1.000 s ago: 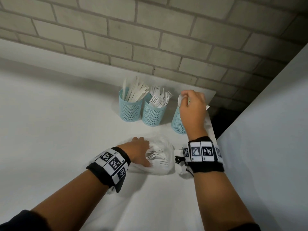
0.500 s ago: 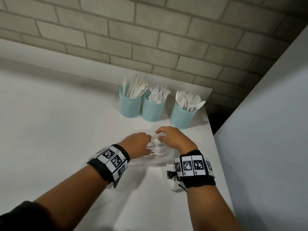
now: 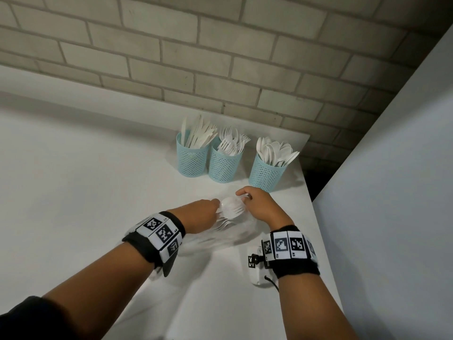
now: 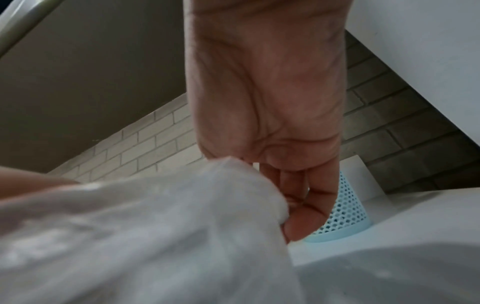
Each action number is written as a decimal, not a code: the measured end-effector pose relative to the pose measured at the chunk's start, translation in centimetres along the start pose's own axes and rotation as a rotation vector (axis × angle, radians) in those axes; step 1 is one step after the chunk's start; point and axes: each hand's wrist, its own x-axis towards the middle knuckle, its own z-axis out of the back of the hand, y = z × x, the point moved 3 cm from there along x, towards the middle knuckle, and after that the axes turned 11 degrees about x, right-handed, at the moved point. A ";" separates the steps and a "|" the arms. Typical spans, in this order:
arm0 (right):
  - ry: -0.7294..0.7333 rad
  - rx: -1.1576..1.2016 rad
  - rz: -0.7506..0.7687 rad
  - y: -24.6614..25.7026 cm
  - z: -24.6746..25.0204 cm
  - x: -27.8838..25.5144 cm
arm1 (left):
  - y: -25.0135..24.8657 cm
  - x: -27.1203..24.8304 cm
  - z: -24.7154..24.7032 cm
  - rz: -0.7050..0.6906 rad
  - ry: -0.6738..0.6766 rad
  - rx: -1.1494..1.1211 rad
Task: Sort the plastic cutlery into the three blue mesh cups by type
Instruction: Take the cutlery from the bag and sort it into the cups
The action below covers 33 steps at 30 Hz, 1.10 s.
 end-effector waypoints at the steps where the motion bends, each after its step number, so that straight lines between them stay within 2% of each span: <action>1: -0.008 -0.003 0.000 -0.2 0.1 0.0 | 0.1 -0.1 0.2 -0.007 0.010 -0.054; 4: 0.000 -0.072 -0.012 -0.8 0.4 0.2 | 0.6 0.1 0.8 -0.026 0.021 -0.268; 7: 0.044 -0.081 -0.056 -0.9 0.4 0.3 | 0.4 0.3 1.8 -0.027 -0.055 -0.453; 10: -0.044 -0.046 0.035 0.8 0.8 0.2 | 0.4 0.5 2.5 0.022 -0.149 -0.671; 13: -0.179 0.278 0.109 2.9 1.3 0.1 | 0.4 0.7 3.0 0.041 -0.188 -0.913; 15: -0.119 0.565 0.065 3.8 0.9 0.1 | 0.3 0.9 3.3 0.031 -0.217 -1.022; 18: -0.053 0.822 0.028 4.4 0.1 0.5 | 0.2 1.1 3.4 0.031 -0.247 -1.087; 22: -0.177 0.717 0.146 5.0 -0.9 1.1 | -0.2 1.3 3.3 0.018 -0.293 -1.078; 24: -0.232 0.727 0.122 4.9 -1.0 1.3 | -0.4 1.4 3.3 0.017 -0.302 -1.085; 28: -0.191 0.824 0.070 5.0 -1.1 1.4 | -0.4 1.4 3.2 0.005 -0.288 -1.127; 33: -0.169 0.846 0.071 5.0 -1.2 1.6 | -0.2 1.4 3.0 0.059 -0.292 -1.225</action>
